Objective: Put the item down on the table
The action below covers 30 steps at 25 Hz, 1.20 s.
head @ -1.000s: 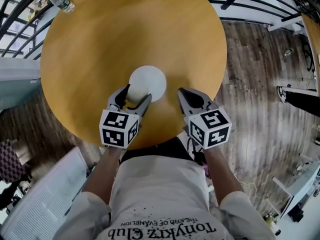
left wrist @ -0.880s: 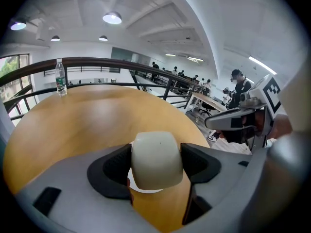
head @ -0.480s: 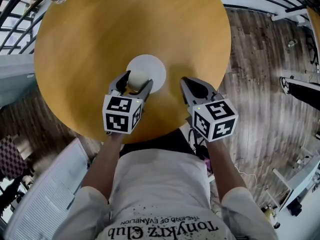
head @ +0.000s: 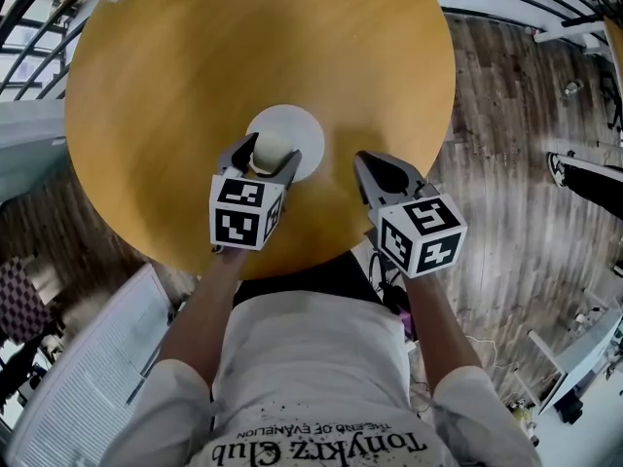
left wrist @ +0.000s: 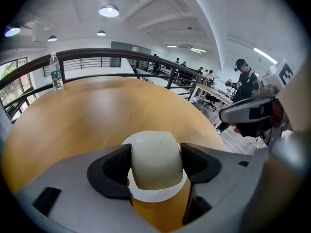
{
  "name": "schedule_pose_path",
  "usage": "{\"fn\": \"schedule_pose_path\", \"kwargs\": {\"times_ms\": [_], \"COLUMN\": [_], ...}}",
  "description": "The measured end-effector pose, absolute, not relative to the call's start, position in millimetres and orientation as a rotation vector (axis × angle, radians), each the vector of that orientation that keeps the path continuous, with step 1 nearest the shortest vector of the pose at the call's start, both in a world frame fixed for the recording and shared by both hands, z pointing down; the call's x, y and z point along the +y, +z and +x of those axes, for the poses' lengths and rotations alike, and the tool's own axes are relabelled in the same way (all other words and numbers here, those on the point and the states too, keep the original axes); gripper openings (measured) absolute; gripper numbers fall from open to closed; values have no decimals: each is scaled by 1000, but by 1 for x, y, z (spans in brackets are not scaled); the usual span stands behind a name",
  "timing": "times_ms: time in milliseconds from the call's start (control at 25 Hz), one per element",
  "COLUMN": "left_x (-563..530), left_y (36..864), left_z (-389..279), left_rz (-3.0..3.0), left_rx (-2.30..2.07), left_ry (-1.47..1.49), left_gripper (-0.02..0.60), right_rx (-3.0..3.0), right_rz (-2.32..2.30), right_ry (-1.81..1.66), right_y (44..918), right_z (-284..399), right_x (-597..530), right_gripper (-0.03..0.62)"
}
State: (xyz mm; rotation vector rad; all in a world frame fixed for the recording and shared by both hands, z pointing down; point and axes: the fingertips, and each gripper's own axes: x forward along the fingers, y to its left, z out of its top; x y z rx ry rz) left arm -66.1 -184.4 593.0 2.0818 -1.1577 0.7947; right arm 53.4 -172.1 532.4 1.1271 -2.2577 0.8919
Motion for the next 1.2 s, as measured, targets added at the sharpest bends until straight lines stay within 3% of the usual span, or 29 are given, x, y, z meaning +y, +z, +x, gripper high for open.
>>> {"fn": "schedule_pose_path", "kwargs": {"times_ms": [1200], "left_x": [-194], "left_y": [643], "left_z": [-53], "left_rz": [2125], "left_rx": [-1142], "left_ry": [1070], "left_gripper": [330], "right_rx": [-2224], "right_rz": [1125], "right_ry": [927], "right_y": [545], "right_z": [63], "right_x": [-166], "right_gripper": [26]}}
